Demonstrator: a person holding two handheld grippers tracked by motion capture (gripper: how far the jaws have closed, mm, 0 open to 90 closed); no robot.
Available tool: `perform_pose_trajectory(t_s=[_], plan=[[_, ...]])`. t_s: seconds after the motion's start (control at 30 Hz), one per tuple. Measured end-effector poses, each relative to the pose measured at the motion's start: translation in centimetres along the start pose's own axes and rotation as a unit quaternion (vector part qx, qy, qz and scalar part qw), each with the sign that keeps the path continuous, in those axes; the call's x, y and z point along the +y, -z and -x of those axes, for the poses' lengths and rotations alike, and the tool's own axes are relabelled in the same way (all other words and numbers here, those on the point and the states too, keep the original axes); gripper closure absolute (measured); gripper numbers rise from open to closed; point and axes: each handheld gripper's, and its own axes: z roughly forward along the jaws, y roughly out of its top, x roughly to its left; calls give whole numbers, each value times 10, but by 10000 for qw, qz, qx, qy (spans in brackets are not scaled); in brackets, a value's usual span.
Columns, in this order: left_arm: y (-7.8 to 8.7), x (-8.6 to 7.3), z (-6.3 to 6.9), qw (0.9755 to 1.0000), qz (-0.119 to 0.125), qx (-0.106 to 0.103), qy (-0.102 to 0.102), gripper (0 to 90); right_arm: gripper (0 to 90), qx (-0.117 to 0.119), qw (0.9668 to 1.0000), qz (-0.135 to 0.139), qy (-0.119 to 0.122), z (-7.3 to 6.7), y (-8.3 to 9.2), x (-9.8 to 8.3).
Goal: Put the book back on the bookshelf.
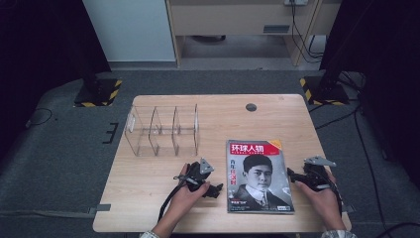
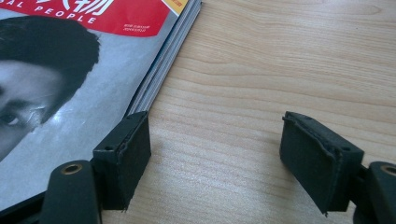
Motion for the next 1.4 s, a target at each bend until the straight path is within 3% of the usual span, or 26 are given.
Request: perform_pose_trajectory(t_s=[0.47, 0.53, 0.67, 0.87, 1.1, 1.23, 1.33, 1.4], plan=[[7, 1, 2, 9996, 189, -86, 201, 47, 202, -2, 10000, -56, -54, -1, -2, 2], [8, 3, 3, 9994, 229, -113, 217, 49, 255, -17, 9999, -86, -60, 0, 0, 4], [9, 4, 6, 9993, 259, -158, 220, 61, 319, -2, 9997, 191, -151, -1, 11, 12], [8, 8, 16, 9990, 243, -330, 194, 105, 325, 416, 9985, 343, 86, -16, 20, 18], [10, 13, 32, 9976, 490, -474, 132, 175, 264, 795, 9965, 68, 245, -30, 8, 16], [10, 15, 40, 9963, 602, -610, 115, 219, 248, 876, 9958, -65, 249, -32, 5, 14], [6, 15, 46, 9960, 535, -715, -8, 248, 243, 944, 9952, -97, 230, -34, 3, 13], [1, 15, 51, 9948, 468, -899, -53, 254, 239, 961, 9949, -124, 261, -35, 1, 12]])
